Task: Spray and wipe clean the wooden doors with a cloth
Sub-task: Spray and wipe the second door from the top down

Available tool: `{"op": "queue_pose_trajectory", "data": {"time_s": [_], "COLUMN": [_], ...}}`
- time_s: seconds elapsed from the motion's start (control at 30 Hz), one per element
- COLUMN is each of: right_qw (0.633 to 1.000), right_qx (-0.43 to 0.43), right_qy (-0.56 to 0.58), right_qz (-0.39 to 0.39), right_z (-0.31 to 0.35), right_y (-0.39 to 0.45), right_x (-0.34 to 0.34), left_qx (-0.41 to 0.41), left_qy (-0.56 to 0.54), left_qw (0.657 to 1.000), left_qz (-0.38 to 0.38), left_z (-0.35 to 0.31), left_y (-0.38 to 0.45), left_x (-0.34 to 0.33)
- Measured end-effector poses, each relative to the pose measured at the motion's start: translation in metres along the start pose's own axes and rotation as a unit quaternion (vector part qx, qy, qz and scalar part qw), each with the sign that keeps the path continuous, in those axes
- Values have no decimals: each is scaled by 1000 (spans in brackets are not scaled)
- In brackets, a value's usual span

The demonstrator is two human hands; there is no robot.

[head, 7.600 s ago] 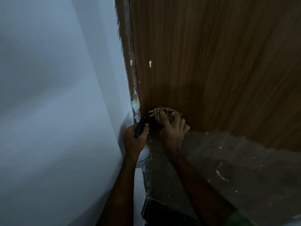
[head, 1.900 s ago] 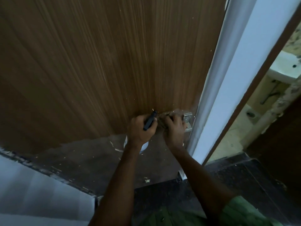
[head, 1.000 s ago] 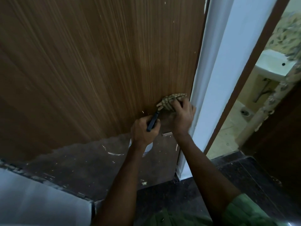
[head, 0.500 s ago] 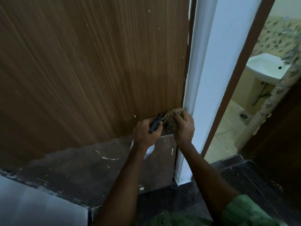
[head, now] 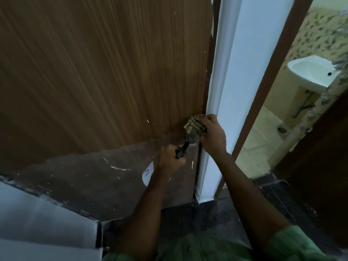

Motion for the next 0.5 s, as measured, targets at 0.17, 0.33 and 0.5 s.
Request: {"op": "queue_pose_trajectory", "data": {"time_s": [0.17,0.33,0.5], "right_qw": [997,990,995], "right_qx": [17,85,-46], "right_qy": [-72,-115,-83], "right_qz": [-6,13,9], "right_z": [8,4,-16], "right_y": [-36,-29,-33], "right_x": [-31,-28,-21], "left_qx": [-35,-17,-16], "left_qy": [-18,-68,-64], "left_qw": [997,992,992], "left_qz": [-67,-105,-109], "left_z": [-7,-2,-13], "left_y": [-15,-20,-18], "left_x": [8,15,17]}}
Point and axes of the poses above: each hand's wrist, its own y-axis towards the middle knuckle, its own x-axis out of the back of the hand, z = x × y, the point moved 1 cm from there along y, towards the middle knuckle, and after that the axes turned 7 degrees about y, right-handed, at the moved point
